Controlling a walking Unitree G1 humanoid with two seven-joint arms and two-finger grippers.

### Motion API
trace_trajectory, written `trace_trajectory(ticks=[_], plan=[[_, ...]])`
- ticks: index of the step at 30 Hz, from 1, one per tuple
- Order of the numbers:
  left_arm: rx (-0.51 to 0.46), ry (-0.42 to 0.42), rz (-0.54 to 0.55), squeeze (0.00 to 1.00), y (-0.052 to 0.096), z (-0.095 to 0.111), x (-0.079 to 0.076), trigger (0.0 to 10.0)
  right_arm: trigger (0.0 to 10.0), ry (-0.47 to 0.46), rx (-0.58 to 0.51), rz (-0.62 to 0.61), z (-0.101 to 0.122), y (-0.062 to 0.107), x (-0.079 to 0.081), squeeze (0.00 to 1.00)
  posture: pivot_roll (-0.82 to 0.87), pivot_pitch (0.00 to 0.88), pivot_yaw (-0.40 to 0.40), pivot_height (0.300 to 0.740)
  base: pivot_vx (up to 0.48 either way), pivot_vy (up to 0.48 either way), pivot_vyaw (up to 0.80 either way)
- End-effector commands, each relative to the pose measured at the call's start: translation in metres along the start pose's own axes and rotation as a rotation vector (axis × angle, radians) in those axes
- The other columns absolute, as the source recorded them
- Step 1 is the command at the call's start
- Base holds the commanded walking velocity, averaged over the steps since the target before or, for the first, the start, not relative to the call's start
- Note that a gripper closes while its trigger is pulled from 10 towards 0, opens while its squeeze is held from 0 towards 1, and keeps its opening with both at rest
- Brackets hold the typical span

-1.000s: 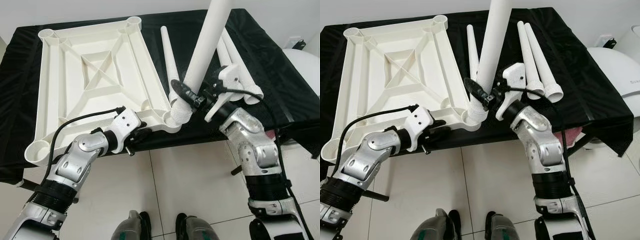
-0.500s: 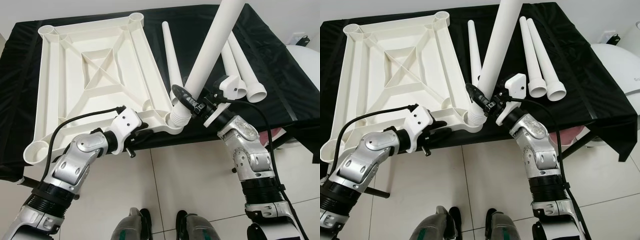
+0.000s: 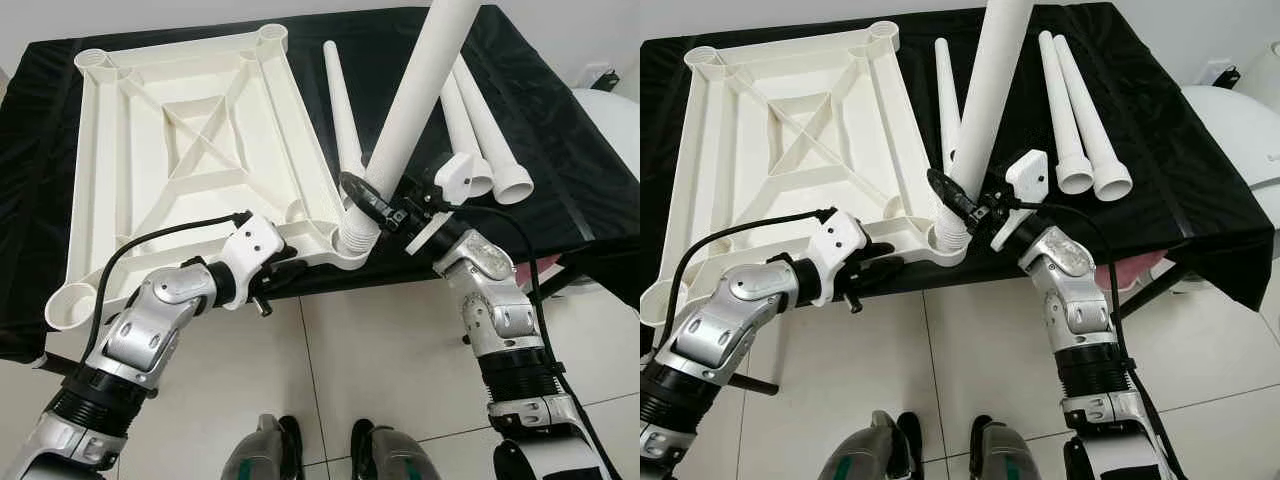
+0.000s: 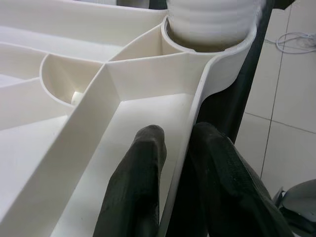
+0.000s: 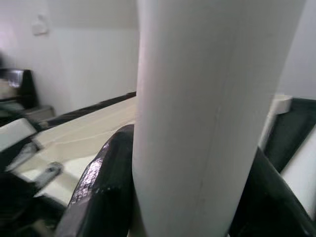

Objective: Building children table

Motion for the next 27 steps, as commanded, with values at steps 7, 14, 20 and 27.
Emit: trace_trajectory(ticks=[7, 14, 20, 27], plan=[[-0.07, -0.036, -0.038, 0.0, 0.004, 0.02, -0.005, 10.0, 10.0, -0.038, 0.012, 0.096, -0.005, 0.001, 0.021, 0.0, -0.04, 0.206, 0.013, 0.74, 0.0, 0.0, 0.0], [-0.074, -0.029, -0.041, 0.0, 0.004, 0.022, -0.005, 10.0, 10.0, -0.008, 0.03, 0.031, -0.01, 0.006, 0.007, 0.0, -0.05, 0.203, 0.014, 0.74, 0.0, 0.0, 0.0], [-0.077, -0.03, -0.042, 0.0, 0.004, 0.023, -0.005, 10.0, 10.0, 0.016, 0.034, -0.025, -0.011, 0.009, -0.006, 0.0, -0.05, 0.202, 0.014, 0.74, 0.0, 0.0, 0.0], [-0.076, -0.029, -0.041, 0.0, 0.005, 0.023, -0.005, 10.0, 10.0, 0.017, 0.038, -0.026, -0.013, 0.008, -0.008, 0.0, -0.05, 0.206, 0.014, 0.74, 0.0, 0.0, 0.0]])
Point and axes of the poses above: a point about 5 cm out from each wrist's last joint towards the gripper, its own y axis pointing back from the gripper into the wrist, its own z axis along the axis of the wrist's last joint, x = y × z, the point moved 5 cm from there along -y, pointing out of the wrist towards the gripper, and after that the axes turned 5 degrees about y, right-handed, at the moved point
